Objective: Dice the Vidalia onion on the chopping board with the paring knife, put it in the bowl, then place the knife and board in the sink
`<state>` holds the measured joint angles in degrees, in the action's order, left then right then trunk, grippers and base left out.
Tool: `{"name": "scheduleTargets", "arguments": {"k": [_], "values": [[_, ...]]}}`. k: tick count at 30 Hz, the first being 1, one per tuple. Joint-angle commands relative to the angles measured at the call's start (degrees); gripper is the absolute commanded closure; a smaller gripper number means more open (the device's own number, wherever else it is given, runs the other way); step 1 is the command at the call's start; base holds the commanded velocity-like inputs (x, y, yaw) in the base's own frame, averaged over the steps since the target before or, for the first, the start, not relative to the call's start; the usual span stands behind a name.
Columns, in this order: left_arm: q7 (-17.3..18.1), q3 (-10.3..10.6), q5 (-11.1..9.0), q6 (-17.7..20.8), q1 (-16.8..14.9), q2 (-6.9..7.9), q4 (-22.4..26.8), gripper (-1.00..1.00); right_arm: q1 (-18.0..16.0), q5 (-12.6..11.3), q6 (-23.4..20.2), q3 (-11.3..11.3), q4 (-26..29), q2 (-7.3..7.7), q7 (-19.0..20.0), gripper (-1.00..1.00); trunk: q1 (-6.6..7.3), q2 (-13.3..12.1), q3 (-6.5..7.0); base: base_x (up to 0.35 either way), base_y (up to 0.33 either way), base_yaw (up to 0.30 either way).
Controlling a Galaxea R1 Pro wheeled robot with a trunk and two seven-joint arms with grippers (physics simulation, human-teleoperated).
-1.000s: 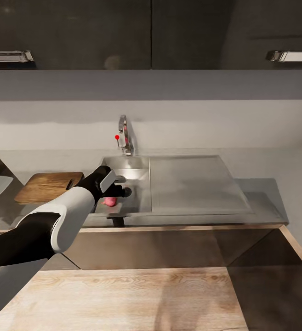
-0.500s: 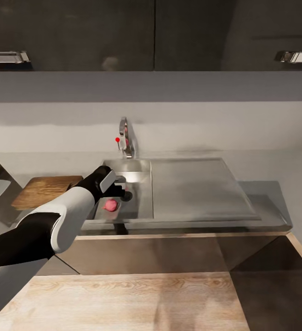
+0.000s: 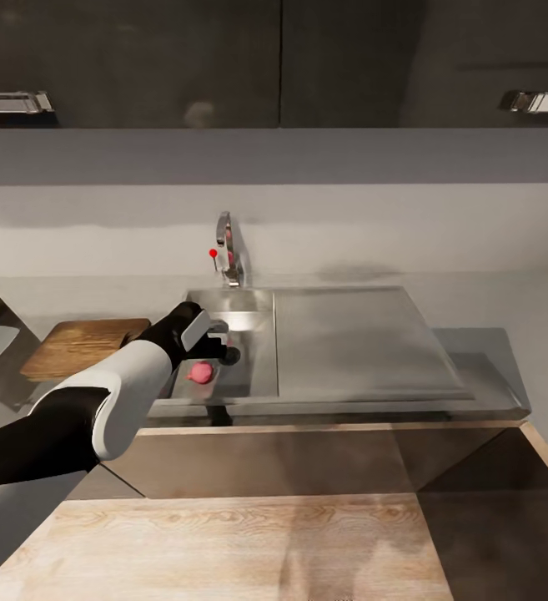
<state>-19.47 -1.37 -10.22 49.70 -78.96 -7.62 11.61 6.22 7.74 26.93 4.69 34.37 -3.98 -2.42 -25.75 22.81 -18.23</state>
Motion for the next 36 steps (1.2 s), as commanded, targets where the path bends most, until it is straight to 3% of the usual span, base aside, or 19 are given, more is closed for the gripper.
{"name": "scheduleTargets", "arguments": {"k": [1, 16, 27, 36], "values": [[-0.57, -0.12, -0.59, 0.13, 0.09, -0.02, 0.07, -1.00, 0.02, 0.61, 0.04, 0.23, 0.09, -0.06, -0.22, -1.00, -0.03, 0.10, -0.16, 0.000, 0.000, 0.000], [-0.57, -0.12, -0.59, 0.13, 0.39, -0.02, 0.09, -1.00, 0.02, 0.61, 0.05, 0.23, 0.09, -0.06, -0.22, -1.00, -0.03, 0.10, -1.45, 0.007, 0.000, 0.000], [-0.57, -0.12, -0.59, 0.13, 0.39, -0.02, 0.15, -1.00, 0.02, 0.61, -0.01, 0.23, 0.09, -0.06, -0.22, -1.00, -0.03, 0.10, -2.46, 0.195, 0.084, 0.000], [-0.57, -0.12, -0.59, 0.13, 0.52, -0.02, 0.09, -1.00, 0.02, 0.61, 0.00, 0.20, 0.09, -0.06, -0.22, -1.00, -0.03, 0.10, -3.09, 0.042, 0.014, 0.000]]}}
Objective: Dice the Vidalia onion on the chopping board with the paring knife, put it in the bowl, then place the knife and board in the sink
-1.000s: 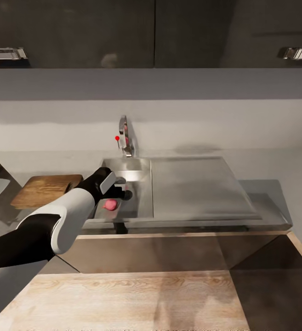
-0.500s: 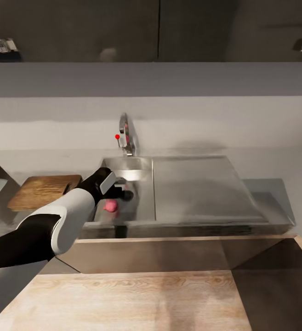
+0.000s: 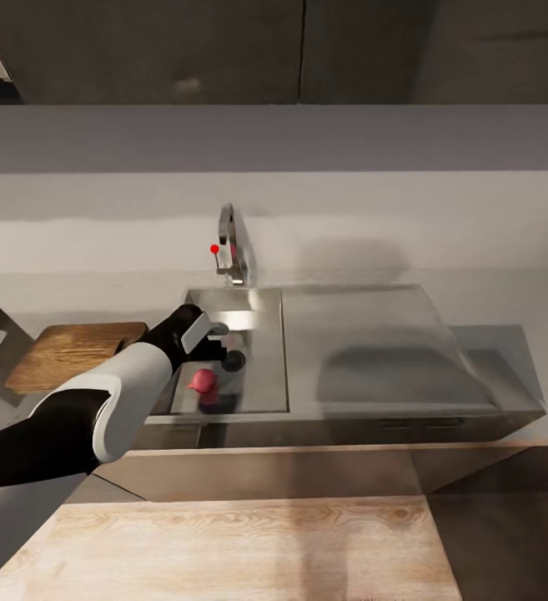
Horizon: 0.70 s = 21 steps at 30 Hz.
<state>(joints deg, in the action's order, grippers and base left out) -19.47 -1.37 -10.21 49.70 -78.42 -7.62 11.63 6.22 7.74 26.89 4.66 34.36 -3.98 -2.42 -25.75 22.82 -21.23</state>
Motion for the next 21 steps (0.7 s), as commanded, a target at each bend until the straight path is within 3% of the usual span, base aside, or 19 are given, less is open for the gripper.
{"name": "scheduleTargets", "arguments": {"k": [1, 21], "values": [[-0.57, -0.12, -0.60, 0.13, 0.02, -0.02, 0.06, -1.00, 0.02, 0.61, 0.03, 0.23, 0.09, -0.06, -0.22, -1.00, -0.03, 0.10, -0.11, 0.005, 0.002, 0.000], [-0.57, -0.12, -0.60, 0.13, 0.19, -0.02, 0.06, -1.00, 0.02, 0.61, 0.00, 0.23, 0.08, -0.06, -0.22, -1.00, -0.03, 0.10, -1.03, 0.000, 0.000, 0.000]]}}
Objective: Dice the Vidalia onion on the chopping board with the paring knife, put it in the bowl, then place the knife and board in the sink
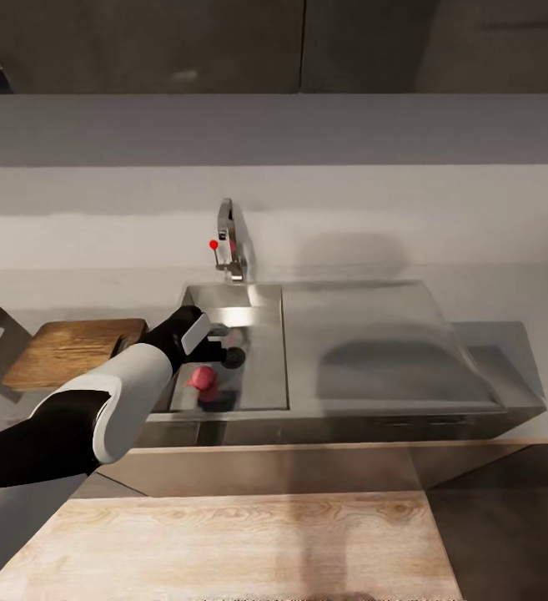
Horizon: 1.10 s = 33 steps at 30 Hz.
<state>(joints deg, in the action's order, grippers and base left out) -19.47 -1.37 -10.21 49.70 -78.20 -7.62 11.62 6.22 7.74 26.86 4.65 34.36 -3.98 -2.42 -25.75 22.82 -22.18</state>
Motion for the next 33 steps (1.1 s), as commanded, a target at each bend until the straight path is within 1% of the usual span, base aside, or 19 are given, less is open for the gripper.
{"name": "scheduleTargets", "arguments": {"k": [1, 16, 33], "values": [[-0.57, -0.12, -0.60, 0.13, -0.03, -0.02, 0.07, -1.00, 0.02, 0.61, 0.04, 0.23, 0.09, -0.06, -0.22, -1.00, -0.03, 0.10, -0.15, 0.000, 0.000, 0.000], [-0.57, -0.12, -0.51, 0.13, -0.03, -0.02, 0.07, -1.00, 0.02, 0.61, 0.04, 0.25, 0.09, -0.06, -0.22, -1.00, -0.03, 0.10, -1.17, -0.038, 0.000, 0.000], [-0.57, -0.12, -0.51, 0.13, -0.03, 0.06, 0.07, -1.00, 0.02, 0.61, 0.04, 0.24, 0.10, -0.06, -0.22, -1.00, -0.03, 0.10, -2.33, -0.004, 0.000, 0.000]]}}
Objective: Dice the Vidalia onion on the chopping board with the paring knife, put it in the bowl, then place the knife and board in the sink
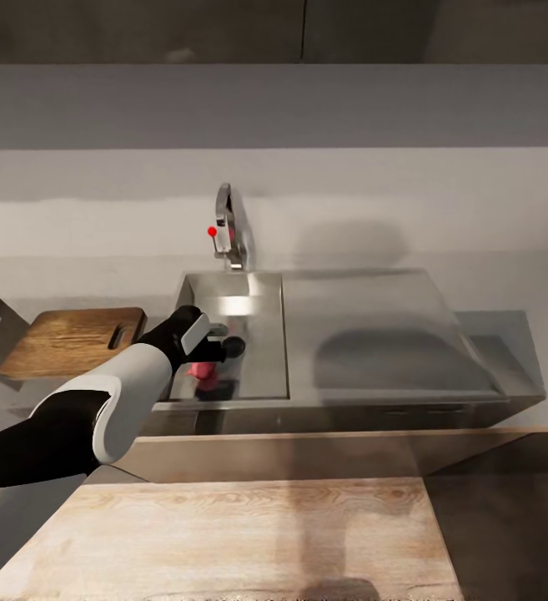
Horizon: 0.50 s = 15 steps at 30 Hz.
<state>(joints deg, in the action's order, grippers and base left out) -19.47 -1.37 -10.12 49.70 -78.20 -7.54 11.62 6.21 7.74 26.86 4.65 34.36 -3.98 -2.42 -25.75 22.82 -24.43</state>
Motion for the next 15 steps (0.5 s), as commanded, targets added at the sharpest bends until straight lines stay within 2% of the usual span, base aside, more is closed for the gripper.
{"name": "scheduleTargets", "arguments": {"k": [1, 15], "values": [[-0.57, -0.12, -0.60, 0.13, -0.02, -0.02, 0.07, -1.00, 0.03, 0.61, 0.04, 0.24, 0.09, -0.06, -0.22, -1.00, -0.03, 0.10, -0.15, 0.000, 0.000, 0.000], [-0.57, -0.12, -0.60, 0.13, -0.02, -0.02, 0.08, -1.00, 0.03, 0.61, 0.04, 0.25, 0.09, -0.06, -0.22, -1.00, -0.03, 0.10, -1.12, 0.000, 0.000, 0.000]]}}
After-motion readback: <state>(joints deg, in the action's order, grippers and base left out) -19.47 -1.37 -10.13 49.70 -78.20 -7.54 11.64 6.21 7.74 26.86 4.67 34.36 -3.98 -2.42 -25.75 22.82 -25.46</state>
